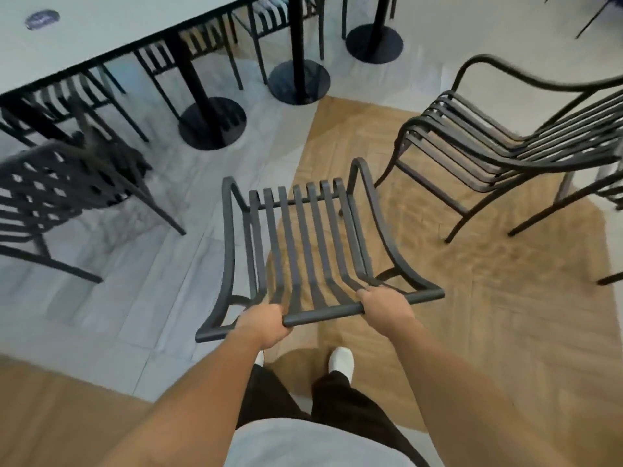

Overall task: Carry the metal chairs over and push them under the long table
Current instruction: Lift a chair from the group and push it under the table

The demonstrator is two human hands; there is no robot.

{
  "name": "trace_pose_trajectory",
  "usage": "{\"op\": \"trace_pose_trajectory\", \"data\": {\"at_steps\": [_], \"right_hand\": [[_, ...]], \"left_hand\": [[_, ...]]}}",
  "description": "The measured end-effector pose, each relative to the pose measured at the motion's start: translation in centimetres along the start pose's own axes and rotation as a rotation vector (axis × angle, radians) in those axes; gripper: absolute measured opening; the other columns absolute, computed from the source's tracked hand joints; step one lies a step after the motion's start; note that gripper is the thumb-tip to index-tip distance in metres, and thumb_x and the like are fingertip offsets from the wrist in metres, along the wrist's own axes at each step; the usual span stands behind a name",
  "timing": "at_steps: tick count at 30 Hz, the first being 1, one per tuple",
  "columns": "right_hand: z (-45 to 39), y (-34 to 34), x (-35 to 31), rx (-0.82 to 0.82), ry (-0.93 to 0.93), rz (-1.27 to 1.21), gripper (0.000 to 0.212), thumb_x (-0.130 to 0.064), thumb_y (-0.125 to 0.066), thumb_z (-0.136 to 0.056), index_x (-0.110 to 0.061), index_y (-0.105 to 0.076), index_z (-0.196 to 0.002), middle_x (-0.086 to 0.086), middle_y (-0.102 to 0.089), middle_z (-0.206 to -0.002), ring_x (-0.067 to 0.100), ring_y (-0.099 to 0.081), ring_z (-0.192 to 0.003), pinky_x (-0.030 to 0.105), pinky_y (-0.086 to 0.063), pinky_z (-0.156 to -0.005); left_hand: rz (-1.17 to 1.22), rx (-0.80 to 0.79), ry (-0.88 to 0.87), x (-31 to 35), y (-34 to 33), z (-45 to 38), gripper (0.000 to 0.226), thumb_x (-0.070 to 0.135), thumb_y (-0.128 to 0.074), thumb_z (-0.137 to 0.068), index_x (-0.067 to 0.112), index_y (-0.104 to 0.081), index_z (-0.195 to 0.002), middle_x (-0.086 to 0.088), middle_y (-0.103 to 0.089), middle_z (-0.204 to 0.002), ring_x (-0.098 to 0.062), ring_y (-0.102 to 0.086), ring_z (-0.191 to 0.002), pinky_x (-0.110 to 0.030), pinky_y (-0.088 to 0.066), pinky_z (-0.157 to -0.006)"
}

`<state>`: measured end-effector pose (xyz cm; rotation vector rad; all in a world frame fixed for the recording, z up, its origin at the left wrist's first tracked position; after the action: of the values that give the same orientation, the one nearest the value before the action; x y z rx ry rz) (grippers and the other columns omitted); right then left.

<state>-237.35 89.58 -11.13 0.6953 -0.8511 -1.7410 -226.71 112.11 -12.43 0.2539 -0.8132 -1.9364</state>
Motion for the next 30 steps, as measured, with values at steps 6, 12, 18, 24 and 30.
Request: {"op": "trace_pose_trajectory", "data": {"at_steps": [6, 12, 18, 24, 30], "right_hand": [[-0.8, -0.1, 0.2, 0.006, 0.106, 0.083, 0.021, -0.016, -0.048, -0.1, -0.017, -0.063, -0.115, 0.004, -0.068, -0.109, 0.028, -0.068, -0.1, 0.04, -0.055, -0.084], [-3.9, 2.3, 0.9, 0.018, 0.131, 0.146, 0.019, -0.015, -0.048, -0.101, -0.017, -0.062, -0.114, 0.003, -0.068, -0.107, 0.026, -0.068, -0.1, 0.038, -0.053, -0.084], [-9.3, 5.8, 2.4, -0.006, 0.165, 0.223, 0.021, -0.014, -0.049, -0.098, -0.02, -0.064, -0.112, 0.001, -0.068, -0.106, 0.025, -0.068, -0.098, 0.038, -0.054, -0.084], [-14.3, 9.8, 2.4, -0.04, 0.183, 0.254, 0.02, -0.016, -0.052, -0.098, -0.022, -0.066, -0.112, -0.001, -0.07, -0.105, 0.022, -0.068, -0.099, 0.037, -0.054, -0.084], [-20.5, 14.1, 0.1, -0.049, 0.207, 0.245, 0.019, -0.017, -0.053, -0.099, -0.022, -0.067, -0.111, -0.001, -0.07, -0.105, 0.022, -0.068, -0.099, 0.037, -0.054, -0.084]], "left_hand": [[-0.028, 0.047, 0.079, 0.0, -0.3, 0.2, 0.03, 0.027, -0.054, -0.092, 0.029, -0.066, -0.12, -0.001, -0.068, -0.101, -0.027, -0.065, -0.096, -0.043, -0.057, -0.086], [0.047, 0.141, 0.064, 0.4, 1.5, -1.2, 0.062, 0.027, -0.053, -0.098, 0.055, -0.035, -0.15, -0.003, -0.065, -0.126, -0.026, -0.065, -0.105, -0.04, -0.057, -0.088], [0.11, 0.177, 0.082, 0.9, 4.7, -3.4, 0.05, 0.034, -0.05, -0.1, 0.06, -0.043, -0.142, 0.002, -0.066, -0.119, -0.024, -0.063, -0.104, -0.041, -0.056, -0.09], [0.153, 0.175, 0.092, 0.7, 8.5, -6.0, 0.049, 0.033, -0.052, -0.103, 0.054, -0.043, -0.146, 0.0, -0.066, -0.123, -0.024, -0.064, -0.109, -0.044, -0.056, -0.095], [0.177, 0.162, 0.12, -3.0, 14.3, -9.7, 0.051, 0.029, -0.051, -0.101, 0.055, -0.044, -0.144, 0.001, -0.066, -0.117, -0.022, -0.064, -0.103, -0.042, -0.057, -0.09]]}}
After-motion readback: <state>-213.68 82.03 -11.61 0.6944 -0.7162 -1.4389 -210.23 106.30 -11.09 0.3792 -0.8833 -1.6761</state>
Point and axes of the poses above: each hand's wrist, its own z-axis away from the middle knuckle, its own y-axis out of the back of the hand, x = y × z, the point moved 5 cm from there along -z, towards the middle knuckle
